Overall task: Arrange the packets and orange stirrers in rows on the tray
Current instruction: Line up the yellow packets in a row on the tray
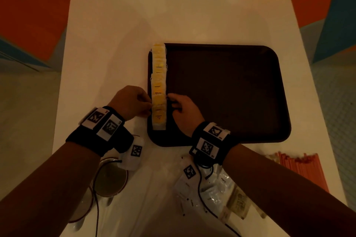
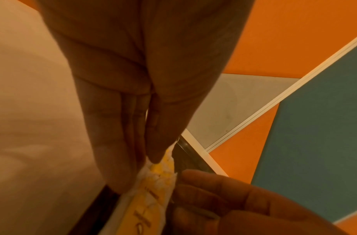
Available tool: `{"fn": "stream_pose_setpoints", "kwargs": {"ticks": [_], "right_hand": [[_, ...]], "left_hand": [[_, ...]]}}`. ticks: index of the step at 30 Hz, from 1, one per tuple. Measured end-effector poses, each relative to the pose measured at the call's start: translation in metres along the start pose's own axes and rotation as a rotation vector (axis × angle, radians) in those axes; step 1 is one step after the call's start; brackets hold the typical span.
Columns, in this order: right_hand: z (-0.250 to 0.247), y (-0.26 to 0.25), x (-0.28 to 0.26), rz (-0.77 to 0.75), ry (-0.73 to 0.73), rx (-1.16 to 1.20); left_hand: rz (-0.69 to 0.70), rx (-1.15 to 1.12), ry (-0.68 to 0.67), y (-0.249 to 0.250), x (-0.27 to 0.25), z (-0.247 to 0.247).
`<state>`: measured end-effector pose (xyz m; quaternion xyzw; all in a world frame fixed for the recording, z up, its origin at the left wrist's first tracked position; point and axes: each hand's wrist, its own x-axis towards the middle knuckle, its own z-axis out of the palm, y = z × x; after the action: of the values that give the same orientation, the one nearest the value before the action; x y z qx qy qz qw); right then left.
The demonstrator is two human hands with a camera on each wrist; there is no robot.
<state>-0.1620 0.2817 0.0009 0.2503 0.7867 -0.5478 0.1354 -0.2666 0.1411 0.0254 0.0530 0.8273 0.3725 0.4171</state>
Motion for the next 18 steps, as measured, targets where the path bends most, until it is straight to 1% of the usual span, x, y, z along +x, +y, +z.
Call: {"fn": "stream_pose_setpoints", "kwargs": {"ticks": [4,7,10,15,16,18], "right_hand": [[0.001,0.001,-0.007,0.012,-0.04,0.016],[0.006,0.003,-0.007,0.026,-0.066,0.061],[0.005,0.005,-0.007,0.046,-0.044,0.084],[0.002,0.002,-0.012,0.04,-0.061,0.104],[-0.002,0.003,-0.012,0.037,-0.057,0.089],[-0.014,0.006,-0.015,0.03,-0.061,0.065]], "left_hand": [[-0.032,0.022,-0.052,0.001,-0.006,0.005],[-0.047,0.059,-0.041,0.001,-0.006,0.008],[-0.019,0.114,0.0,0.001,-0.008,0.009],[-0.037,0.095,-0.039,0.003,-0.018,0.01],[-0.016,0.101,-0.041,0.004,-0.021,0.008],[0.097,0.14,-0.001,0.006,-0.032,0.005]]}}
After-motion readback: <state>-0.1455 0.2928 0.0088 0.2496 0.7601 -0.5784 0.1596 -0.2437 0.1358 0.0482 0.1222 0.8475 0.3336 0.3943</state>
